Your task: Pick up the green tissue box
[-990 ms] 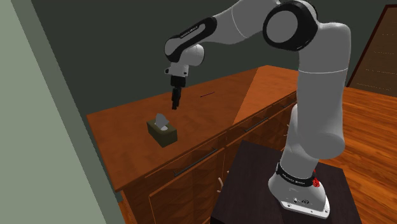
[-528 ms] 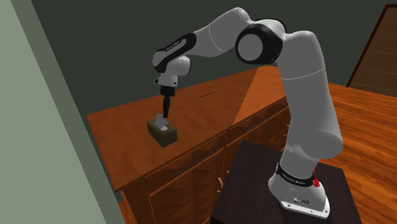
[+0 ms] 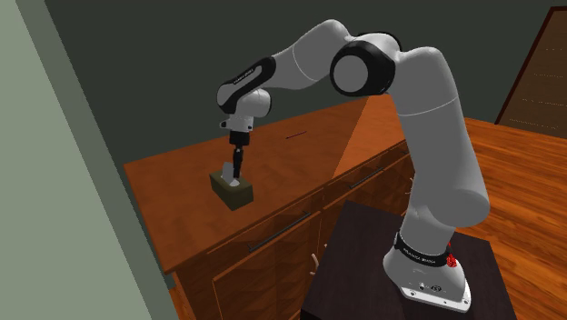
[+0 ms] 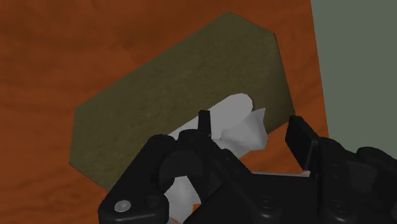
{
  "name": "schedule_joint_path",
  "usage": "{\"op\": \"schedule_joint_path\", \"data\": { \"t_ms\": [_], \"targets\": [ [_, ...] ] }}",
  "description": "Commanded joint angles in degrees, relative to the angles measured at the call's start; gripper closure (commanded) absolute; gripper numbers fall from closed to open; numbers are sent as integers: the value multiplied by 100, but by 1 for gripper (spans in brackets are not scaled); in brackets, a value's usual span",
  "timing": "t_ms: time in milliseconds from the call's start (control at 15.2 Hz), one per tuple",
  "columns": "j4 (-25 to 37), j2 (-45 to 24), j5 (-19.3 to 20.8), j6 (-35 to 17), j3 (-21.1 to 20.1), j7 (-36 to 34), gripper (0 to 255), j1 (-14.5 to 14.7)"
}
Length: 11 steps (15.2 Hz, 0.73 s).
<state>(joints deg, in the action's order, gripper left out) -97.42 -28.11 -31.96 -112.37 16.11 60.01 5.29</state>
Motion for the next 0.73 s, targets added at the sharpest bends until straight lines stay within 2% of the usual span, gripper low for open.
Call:
{"op": "schedule_joint_path", "data": {
  "t_ms": [0, 660],
  "targets": [
    [4, -10, -4, -7, -2, 4, 255, -1],
    [31, 70, 36, 89, 18, -43, 255, 3]
  ]
}}
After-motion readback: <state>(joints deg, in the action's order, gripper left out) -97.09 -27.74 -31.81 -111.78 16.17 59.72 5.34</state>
